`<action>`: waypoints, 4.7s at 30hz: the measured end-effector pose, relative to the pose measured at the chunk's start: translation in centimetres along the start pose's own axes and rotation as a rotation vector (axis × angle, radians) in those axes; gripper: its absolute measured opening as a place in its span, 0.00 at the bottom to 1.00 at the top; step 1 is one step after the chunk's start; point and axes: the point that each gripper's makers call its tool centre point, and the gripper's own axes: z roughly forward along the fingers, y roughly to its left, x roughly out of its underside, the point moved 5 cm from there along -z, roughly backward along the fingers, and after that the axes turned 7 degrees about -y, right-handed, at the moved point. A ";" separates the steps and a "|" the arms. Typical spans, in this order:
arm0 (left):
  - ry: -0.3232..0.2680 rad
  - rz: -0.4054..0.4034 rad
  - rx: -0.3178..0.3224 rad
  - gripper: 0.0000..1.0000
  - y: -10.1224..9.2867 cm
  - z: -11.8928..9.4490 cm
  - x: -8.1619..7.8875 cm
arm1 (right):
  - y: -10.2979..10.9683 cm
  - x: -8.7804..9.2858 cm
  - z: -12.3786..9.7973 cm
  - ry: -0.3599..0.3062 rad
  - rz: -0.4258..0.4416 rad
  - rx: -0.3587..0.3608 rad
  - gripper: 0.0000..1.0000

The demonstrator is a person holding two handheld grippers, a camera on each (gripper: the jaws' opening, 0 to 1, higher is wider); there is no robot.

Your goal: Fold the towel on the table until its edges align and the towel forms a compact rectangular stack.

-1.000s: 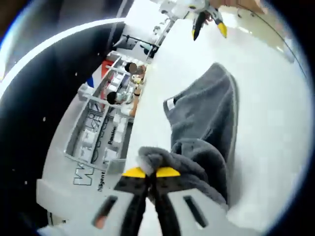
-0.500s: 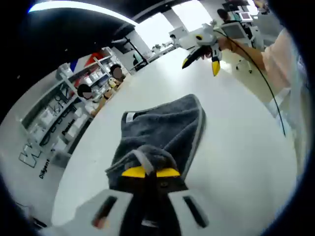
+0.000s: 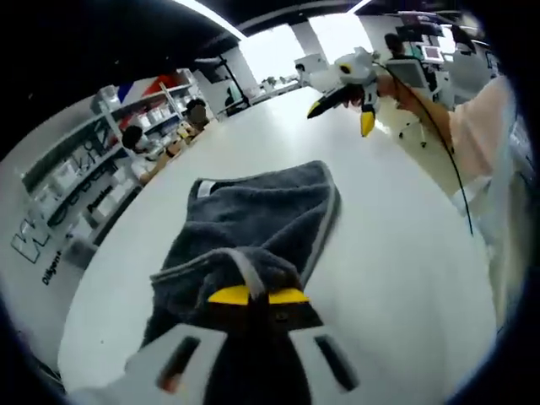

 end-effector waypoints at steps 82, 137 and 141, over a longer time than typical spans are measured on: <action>0.007 -0.461 -0.272 0.99 -0.5 -19.1 14.0 | 5.0 -4.7 6.9 0.052 -0.088 -0.132 0.99; 0.003 -0.445 -0.269 0.99 -2.1 -20.1 13.1 | 13.1 -14.2 27.3 0.121 -0.066 -0.238 0.71; 0.005 -0.445 -0.271 0.99 -2.1 -20.3 13.1 | 12.8 -13.0 27.6 0.154 -0.068 -0.242 0.55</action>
